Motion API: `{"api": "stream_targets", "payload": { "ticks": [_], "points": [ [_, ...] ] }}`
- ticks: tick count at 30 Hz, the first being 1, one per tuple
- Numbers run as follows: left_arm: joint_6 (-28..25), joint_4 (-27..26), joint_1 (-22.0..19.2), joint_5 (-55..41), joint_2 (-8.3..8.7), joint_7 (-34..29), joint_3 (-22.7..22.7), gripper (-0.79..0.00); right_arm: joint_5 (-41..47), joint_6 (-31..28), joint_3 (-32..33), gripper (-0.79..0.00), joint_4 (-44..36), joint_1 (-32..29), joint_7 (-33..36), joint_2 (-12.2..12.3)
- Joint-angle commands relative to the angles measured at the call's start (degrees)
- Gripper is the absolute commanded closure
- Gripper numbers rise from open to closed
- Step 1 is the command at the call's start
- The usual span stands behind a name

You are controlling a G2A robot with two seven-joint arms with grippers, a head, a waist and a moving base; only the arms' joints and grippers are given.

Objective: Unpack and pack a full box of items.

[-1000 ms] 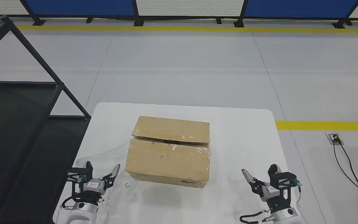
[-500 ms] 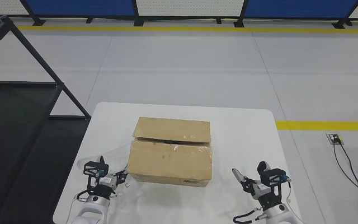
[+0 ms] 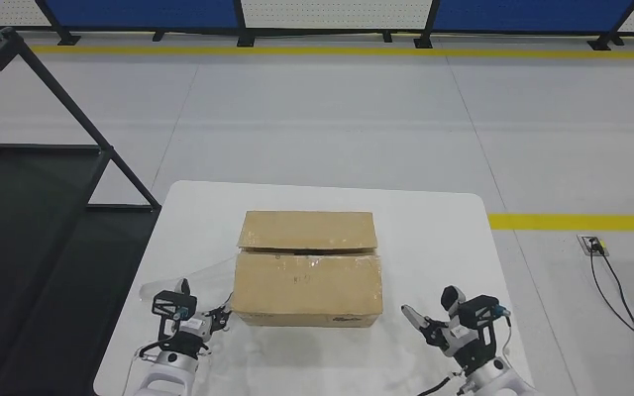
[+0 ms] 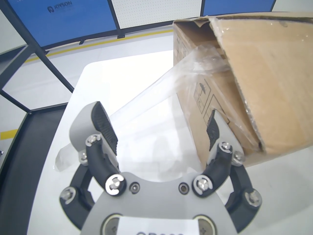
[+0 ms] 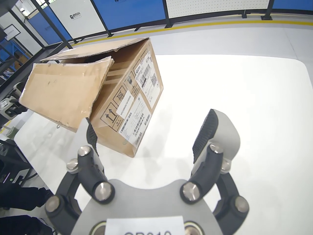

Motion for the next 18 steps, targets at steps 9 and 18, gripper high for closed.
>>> {"api": "stream_targets", "payload": {
  "ticks": [9,18],
  "points": [
    [-0.1,-0.3,0.8,-1.1,-0.02,0.5,-0.9,-0.785,3.3,-0.3,-0.3,-0.785,-0.7,1.4,2.5,-0.1],
    [-1.5,-2.8,5.0,-8.7,-0.10,5.8,-6.7,-0.785,25.2,-8.6,-0.1,-0.785,2.9,11.9,21.5,0.4]
  ]
}}
